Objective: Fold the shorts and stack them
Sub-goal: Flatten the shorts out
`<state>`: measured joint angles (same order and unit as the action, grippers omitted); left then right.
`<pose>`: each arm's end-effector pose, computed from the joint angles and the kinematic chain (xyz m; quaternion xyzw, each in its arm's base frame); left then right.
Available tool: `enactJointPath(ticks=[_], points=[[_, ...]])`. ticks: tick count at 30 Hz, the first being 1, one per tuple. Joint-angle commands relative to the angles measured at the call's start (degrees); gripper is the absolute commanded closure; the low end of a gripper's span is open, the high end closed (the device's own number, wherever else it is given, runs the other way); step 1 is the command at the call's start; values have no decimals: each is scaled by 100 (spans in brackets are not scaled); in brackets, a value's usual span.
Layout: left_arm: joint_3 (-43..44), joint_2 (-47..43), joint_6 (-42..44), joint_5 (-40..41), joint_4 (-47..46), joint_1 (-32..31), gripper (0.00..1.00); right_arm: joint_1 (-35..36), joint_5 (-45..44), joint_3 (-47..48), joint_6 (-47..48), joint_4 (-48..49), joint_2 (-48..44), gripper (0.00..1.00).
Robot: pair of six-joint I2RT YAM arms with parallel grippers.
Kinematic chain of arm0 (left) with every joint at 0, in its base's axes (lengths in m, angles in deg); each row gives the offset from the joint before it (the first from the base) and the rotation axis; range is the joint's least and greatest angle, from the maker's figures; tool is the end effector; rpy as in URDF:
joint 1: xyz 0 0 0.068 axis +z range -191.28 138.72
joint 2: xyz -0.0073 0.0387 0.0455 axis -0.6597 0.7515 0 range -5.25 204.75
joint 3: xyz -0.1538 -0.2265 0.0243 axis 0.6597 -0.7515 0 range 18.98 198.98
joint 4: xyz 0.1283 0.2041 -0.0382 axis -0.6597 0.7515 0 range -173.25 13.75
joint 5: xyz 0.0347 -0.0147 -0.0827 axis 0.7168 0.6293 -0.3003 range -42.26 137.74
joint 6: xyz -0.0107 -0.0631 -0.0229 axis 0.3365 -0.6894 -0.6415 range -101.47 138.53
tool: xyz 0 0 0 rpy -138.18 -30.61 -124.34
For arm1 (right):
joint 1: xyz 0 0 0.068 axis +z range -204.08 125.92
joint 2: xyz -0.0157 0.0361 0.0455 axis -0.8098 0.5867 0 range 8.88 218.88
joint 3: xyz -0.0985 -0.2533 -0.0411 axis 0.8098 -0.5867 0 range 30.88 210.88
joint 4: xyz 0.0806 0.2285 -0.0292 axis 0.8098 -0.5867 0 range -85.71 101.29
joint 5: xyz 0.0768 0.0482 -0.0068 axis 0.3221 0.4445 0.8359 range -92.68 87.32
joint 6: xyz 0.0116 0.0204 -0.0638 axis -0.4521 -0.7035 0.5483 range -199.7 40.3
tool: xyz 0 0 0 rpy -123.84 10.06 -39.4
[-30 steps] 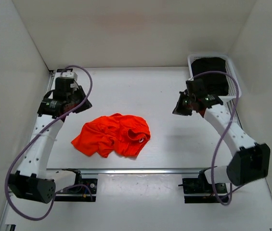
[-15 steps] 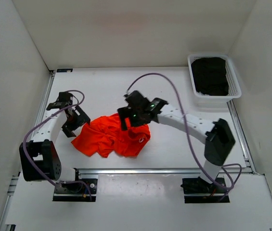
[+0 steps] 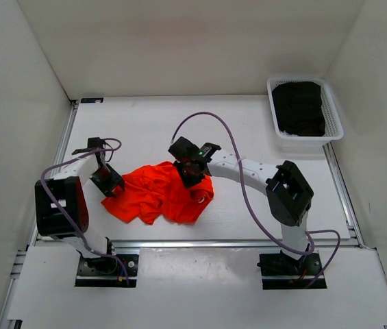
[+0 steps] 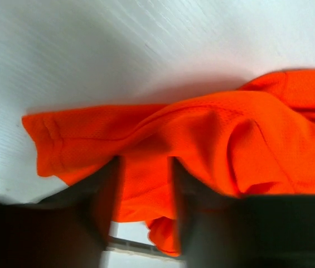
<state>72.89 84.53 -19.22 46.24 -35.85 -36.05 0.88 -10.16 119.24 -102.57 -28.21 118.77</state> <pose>0.2517 0.0216 0.1679 -0.3650 0.9291 -0.0290 0.0527 0.2385 0.3276 0.2243 -0.2513 0.9330 0.1076 0.2339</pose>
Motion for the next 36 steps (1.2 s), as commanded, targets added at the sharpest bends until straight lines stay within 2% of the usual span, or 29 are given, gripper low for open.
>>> enactJointPath(ticks=[1, 2, 3, 4, 9, 15, 18, 19, 21, 22, 23, 29, 32, 34, 35, 36], points=[[-47, 215, 76, 70, -222, -5, 57, -125, 89, 76, -24, 110, -20, 87], [-47, 311, 76, 71, -222, -5, 68, -204, 142, 181, -24, 110, -20, 94], [31, 495, 76, 10, -222, -5, 86, -283, 142, 182, -76, 110, -20, 100], [32, 566, 128, -61, -222, -5, 90, -284, 142, 269, -77, 110, -72, 100], [409, 558, 181, 0, -222, -5, 90, -757, 142, 393, 27, 110, -563, 100], [1112, 322, 181, 378, 269, 100, 90, -1232, 55, 454, 221, -109, -1152, 100], [1113, -29, 295, 449, 392, 101, 90, -1356, -60, 131, 275, -110, -1469, 100], [1017, -109, 365, 396, 393, 153, 75, -1356, -60, 42, 275, -110, -1540, 100], [850, -110, 549, 256, 393, 153, 28, -1418, -60, -142, 275, -110, -1663, 100], [797, -14, 550, 203, 393, 153, 9, -1470, -60, -309, 275, -58, -1663, 100], [736, 135, 550, 202, 393, 153, 0, -1471, -60, -389, 275, -57, -1663, 100], [331, 461, 418, -50, -1, 153, 0, -1523, -60, -854, 275, -4, -1769, 100], [331, 768, 357, -114, -107, 153, 9, -1523, -60, -917, 275, -4, -1822, 100], [400, 962, 357, -114, -160, 153, 24, -1585, -60, -917, 222, 48, -1874, 100], [401, 963, 357, -53, -161, 153, 56, -1654, -60, -917, 222, 48, -1874, 100], [462, 963, 357, 0, -161, 153, 75, -1655, -60, -917, 222, 48, -1927, 100]])
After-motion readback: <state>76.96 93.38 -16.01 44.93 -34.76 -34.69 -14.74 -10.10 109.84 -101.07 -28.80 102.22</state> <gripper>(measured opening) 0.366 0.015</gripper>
